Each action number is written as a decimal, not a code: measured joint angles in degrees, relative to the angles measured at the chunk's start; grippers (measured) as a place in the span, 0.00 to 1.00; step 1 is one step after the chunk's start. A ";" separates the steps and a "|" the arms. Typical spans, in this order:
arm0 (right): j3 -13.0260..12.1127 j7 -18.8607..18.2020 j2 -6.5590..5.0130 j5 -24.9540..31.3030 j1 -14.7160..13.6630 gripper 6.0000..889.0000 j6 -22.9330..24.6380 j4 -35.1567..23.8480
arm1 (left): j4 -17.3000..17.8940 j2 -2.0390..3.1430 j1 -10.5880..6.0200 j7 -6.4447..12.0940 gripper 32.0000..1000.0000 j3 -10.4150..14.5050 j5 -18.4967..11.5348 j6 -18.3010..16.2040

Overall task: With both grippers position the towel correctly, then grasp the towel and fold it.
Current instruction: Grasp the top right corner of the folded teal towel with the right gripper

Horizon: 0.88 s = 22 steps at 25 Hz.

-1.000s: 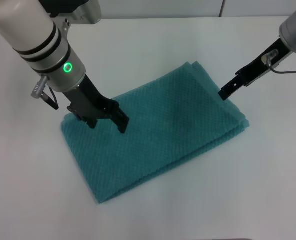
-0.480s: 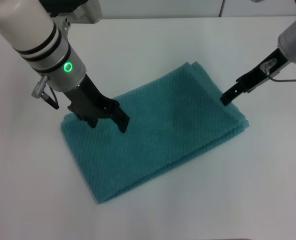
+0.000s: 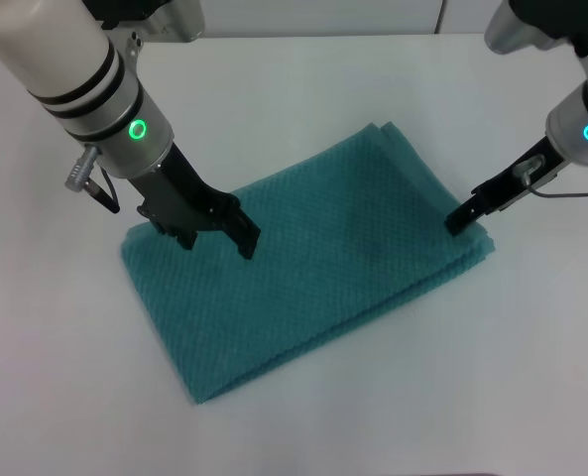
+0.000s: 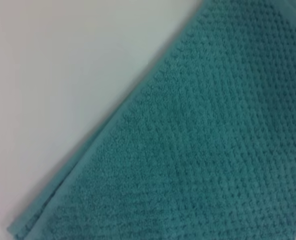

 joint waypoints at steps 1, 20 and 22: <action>-0.10 0.00 0.07 0.00 -0.12 0.96 0.67 0.40 | 0.00 0.00 0.00 0.00 0.83 0.01 -0.13 -0.07; -0.38 0.31 0.45 0.02 -1.30 0.96 5.85 3.35 | 0.03 0.00 0.22 0.07 0.83 0.09 -0.88 -0.35; -0.54 0.68 0.43 -0.02 -1.37 0.96 6.08 3.36 | 0.03 0.00 0.23 0.08 0.83 0.08 -0.88 -0.34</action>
